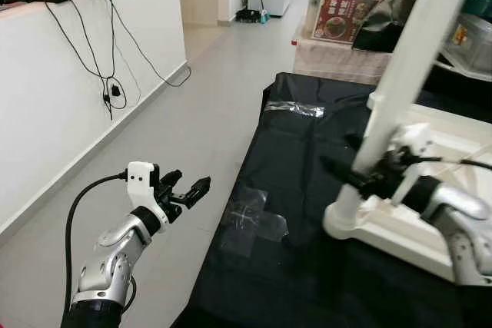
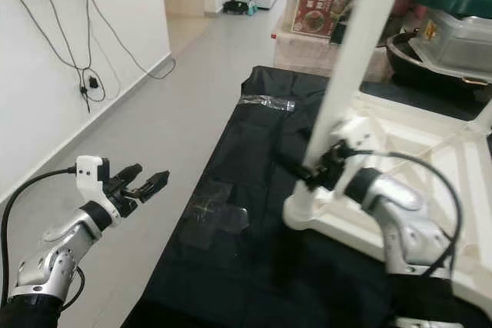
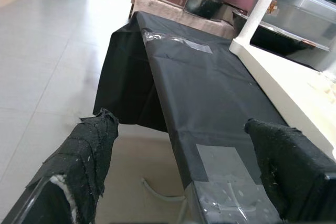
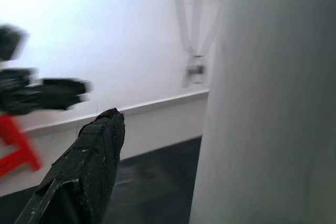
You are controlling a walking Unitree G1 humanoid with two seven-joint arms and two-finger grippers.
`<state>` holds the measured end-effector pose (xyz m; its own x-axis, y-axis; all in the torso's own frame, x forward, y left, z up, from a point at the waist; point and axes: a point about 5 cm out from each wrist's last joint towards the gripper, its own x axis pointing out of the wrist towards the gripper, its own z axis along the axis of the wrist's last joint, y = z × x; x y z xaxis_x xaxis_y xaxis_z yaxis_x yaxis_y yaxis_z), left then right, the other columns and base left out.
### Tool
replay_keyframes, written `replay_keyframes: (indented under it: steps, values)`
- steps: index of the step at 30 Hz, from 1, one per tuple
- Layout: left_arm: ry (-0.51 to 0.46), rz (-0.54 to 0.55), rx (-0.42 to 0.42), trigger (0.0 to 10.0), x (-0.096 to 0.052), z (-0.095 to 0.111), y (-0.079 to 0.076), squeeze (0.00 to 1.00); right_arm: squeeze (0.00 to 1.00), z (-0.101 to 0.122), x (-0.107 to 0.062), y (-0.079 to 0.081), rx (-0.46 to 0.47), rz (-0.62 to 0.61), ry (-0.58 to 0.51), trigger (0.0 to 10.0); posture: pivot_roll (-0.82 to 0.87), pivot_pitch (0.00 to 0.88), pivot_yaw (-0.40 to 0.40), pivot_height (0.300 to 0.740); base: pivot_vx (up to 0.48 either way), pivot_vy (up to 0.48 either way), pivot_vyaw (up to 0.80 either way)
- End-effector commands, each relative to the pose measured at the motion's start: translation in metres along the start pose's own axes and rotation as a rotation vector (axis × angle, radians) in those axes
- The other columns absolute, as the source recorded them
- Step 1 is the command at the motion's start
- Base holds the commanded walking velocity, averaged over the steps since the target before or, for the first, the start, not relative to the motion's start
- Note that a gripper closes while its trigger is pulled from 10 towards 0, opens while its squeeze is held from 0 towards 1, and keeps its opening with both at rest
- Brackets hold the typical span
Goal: Building children table
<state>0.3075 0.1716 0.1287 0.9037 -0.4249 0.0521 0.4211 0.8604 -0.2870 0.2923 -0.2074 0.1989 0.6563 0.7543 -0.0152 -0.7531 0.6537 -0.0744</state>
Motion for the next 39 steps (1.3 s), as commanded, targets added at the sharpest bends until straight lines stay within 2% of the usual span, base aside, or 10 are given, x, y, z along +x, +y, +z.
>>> replay_keyframes:
  steps: [1,10,14,18,20,28,29,33,34,39]
  values:
    - [0.014,0.012,-0.004,10.0,-0.003,-0.002,0.004,0.0,0.0,-0.021,0.019,0.03,0.064,0.168,0.042,3.2,-0.07,0.0,-0.045,0.74,0.0,0.0,0.0]
    - [0.018,0.011,-0.003,10.0,-0.004,-0.002,0.005,0.0,0.0,-0.072,0.014,-0.024,0.166,-0.801,0.284,0.0,-0.08,0.0,-0.04,0.74,0.0,0.0,0.0]
    - [0.014,0.011,-0.003,10.0,-0.004,-0.002,0.005,0.0,0.0,-0.099,-0.069,-0.01,0.289,-1.504,0.429,0.0,-0.1,0.0,-0.03,0.74,0.0,0.0,0.0]
    - [0.014,0.01,-0.003,10.0,-0.004,-0.002,0.006,0.0,0.0,-0.089,-0.064,0.001,0.257,-1.459,0.405,1.5,-0.11,0.0,-0.028,0.74,0.0,0.0,0.0]
    - [0.015,0.006,-0.003,10.0,-0.004,-0.002,0.006,0.0,0.0,-0.077,-0.053,0.009,0.267,-1.372,0.333,10.0,-0.12,0.0,-0.028,0.74,0.0,0.0,0.0]
    - [0.01,0.006,-0.003,10.0,-0.002,-0.002,0.005,0.0,0.0,-0.023,-0.011,0.007,0.209,-1.042,-0.015,10.0,-0.11,0.0,-0.035,0.74,0.0,0.0,0.0]
    - [0.009,0.007,-0.003,10.0,-0.002,-0.002,0.005,0.0,1.0,-0.012,-0.011,-0.001,0.178,-1.017,-0.078,10.0,-0.11,0.0,-0.037,0.74,0.0,0.0,0.0]
    - [0.007,0.008,-0.003,10.0,-0.002,-0.002,0.005,0.0,1.0,-0.001,-0.015,-0.016,0.154,-1.027,-0.117,10.0,-0.1,0.0,-0.048,0.74,0.0,0.0,0.0]
    - [0.005,0.01,-0.002,10.0,-0.002,-0.002,0.005,0.0,0.0,0.013,-0.019,-0.03,0.143,-1.017,-0.146,10.0,-0.1,0.0,-0.051,0.74,0.0,0.0,0.0]
    - [0.001,0.012,-0.003,10.0,-0.002,-0.002,0.004,0.0,0.0,0.044,-0.017,-0.036,0.107,-0.754,-0.218,10.0,-0.09,0.0,-0.054,0.74,0.0,0.0,0.0]
